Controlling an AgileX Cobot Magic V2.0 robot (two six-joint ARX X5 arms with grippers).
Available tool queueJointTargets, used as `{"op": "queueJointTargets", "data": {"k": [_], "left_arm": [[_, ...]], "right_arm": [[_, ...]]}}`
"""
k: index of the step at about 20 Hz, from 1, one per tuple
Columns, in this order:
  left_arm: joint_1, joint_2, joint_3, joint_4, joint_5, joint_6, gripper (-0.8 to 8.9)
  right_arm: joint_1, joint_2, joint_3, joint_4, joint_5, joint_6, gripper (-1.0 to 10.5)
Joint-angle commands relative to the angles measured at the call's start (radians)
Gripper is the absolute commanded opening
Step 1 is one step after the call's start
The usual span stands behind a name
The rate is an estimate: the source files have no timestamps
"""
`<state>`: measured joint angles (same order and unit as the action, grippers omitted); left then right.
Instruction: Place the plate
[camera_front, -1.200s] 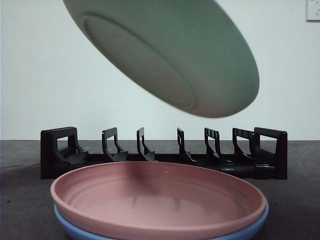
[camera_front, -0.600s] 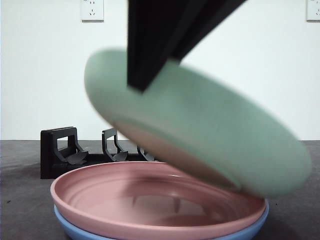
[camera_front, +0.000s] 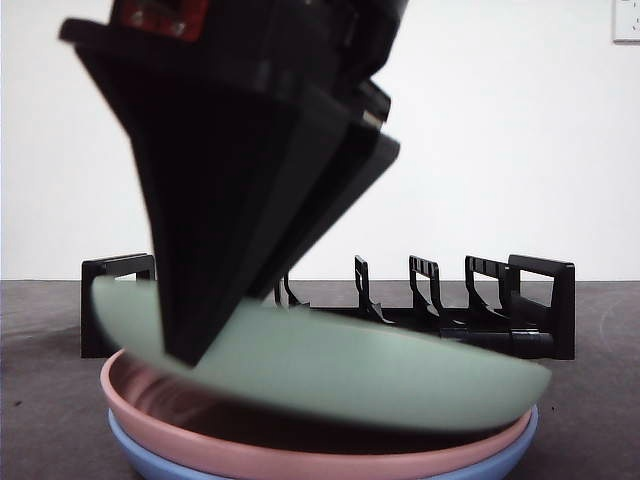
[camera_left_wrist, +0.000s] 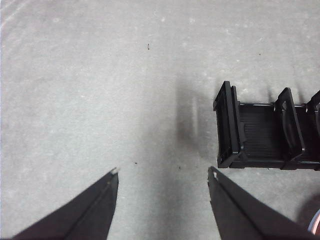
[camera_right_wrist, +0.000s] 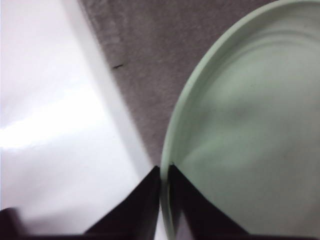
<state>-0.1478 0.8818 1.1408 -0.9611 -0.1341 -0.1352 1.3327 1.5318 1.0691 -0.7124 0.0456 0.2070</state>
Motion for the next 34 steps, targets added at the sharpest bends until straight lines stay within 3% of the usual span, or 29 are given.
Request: {"op": "queueJointTargets", "data": {"k": [1,6,10,13,18,21,24,26,27,28,34], "left_arm": [[0.000,0.007,0.022,0.005,-0.004,-0.009,2.85],[0.000,0.007,0.022,-0.017,-0.004,-0.008,2.85],[0.000,0.007,0.022,-0.019,0.055,-0.008,2.85],[-0.001,0.007,0.022,-0.018,0.089,-0.009,2.85],[-0.003,0.007,0.022,0.004,0.094,-0.015,2.85],[-0.003,0.007,0.022,0.015,0.093,-0.065,2.85],[-0.003,0.007,0.022,0.005,0.093,-0.068,2.85],[-0.003,0.006,0.022,0.006,0.093,-0.068,2.80],[-0.003,0.006,0.022,0.006,0.093,-0.068,2.39],[-0.003,0.006,0.022,-0.002,0.094,-0.068,-0.28],[-0.003,0.005,0.023,-0.007,0.093,-0.068,0.07]], "right_arm": [[0.011,0.027,0.019,0.011,-0.024,0.010,1.7],[0.002,-0.010,0.085,0.030,-0.142,0.074,2.3],[-0.066,-0.134,0.158,0.027,0.044,0.041,2.4],[-0.244,-0.222,0.158,-0.069,0.087,0.024,2.4],[-0.653,-0.313,0.158,-0.137,0.084,-0.164,2.4],[-0.879,-0.318,0.158,-0.082,-0.001,-0.226,2.4],[-1.020,-0.313,0.158,-0.038,-0.092,-0.245,2.4],[-1.062,-0.314,0.158,-0.032,-0.124,-0.245,2.3],[-1.074,-0.314,0.158,-0.022,-0.124,-0.243,0.7],[-1.078,-0.313,0.158,0.000,-0.123,-0.242,0.3],[-1.078,-0.317,0.158,0.039,-0.134,-0.241,0.2]]}}
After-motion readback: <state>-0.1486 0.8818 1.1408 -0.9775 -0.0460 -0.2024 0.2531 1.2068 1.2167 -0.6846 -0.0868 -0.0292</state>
